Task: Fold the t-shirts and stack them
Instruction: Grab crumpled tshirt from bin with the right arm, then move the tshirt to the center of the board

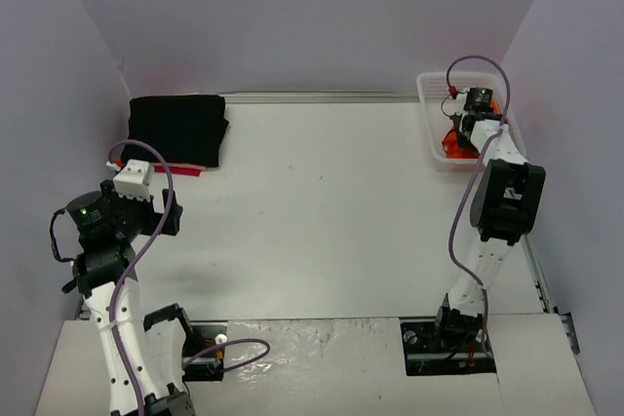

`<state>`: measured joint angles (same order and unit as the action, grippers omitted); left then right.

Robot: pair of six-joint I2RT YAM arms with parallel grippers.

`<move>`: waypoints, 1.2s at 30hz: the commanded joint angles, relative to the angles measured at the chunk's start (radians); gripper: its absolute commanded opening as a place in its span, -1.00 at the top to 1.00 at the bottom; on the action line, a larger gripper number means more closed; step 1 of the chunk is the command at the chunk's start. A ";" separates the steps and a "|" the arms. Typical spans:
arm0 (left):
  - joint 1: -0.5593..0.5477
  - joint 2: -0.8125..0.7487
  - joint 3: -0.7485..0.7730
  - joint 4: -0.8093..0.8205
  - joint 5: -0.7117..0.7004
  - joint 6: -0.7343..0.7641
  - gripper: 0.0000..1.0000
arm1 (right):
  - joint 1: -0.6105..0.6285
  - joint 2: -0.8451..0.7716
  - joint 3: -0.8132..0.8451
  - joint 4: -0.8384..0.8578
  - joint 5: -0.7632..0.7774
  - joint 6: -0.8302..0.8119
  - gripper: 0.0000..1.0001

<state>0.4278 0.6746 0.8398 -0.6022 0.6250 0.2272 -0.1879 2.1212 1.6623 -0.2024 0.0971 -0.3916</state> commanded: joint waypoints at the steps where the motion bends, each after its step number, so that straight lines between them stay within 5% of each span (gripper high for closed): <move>1: 0.011 -0.007 0.010 0.001 0.021 0.011 -0.89 | 0.054 -0.269 -0.045 -0.043 -0.045 0.013 1.00; 7: 0.011 -0.018 0.007 0.004 0.019 0.009 -0.89 | 0.149 -0.489 -0.061 -0.084 -0.030 0.011 1.00; 17: 0.009 -0.035 0.016 0.027 0.005 -0.022 -0.89 | 0.513 -0.610 0.237 -0.273 0.010 0.029 1.00; 21: 0.009 -0.038 0.024 0.033 -0.001 -0.028 -0.89 | 0.588 -0.650 0.165 -0.327 -0.228 0.008 1.00; 22: 0.009 -0.037 0.025 0.032 -0.005 -0.026 -0.89 | 0.593 -0.658 0.136 -0.357 -0.290 -0.018 0.83; 23: 0.009 -0.037 0.030 0.032 -0.005 -0.028 -0.89 | 0.599 -0.662 0.110 -0.376 -0.363 -0.050 -0.21; 24: 0.009 -0.035 0.031 0.028 -0.007 -0.028 -0.89 | 0.610 -0.671 0.056 -0.385 -0.364 -0.096 -0.52; 32: 0.008 -0.009 0.074 -0.023 0.038 0.017 -0.89 | 0.616 -0.708 -0.117 -0.382 -0.293 -0.121 -0.61; 36: 0.006 0.087 0.180 -0.103 0.201 0.099 -0.89 | 0.616 -0.715 -0.205 -0.385 -0.359 -0.116 -0.61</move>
<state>0.4324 0.7097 0.9169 -0.6590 0.6880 0.2539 0.4225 1.4452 1.4940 -0.5751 -0.1978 -0.4995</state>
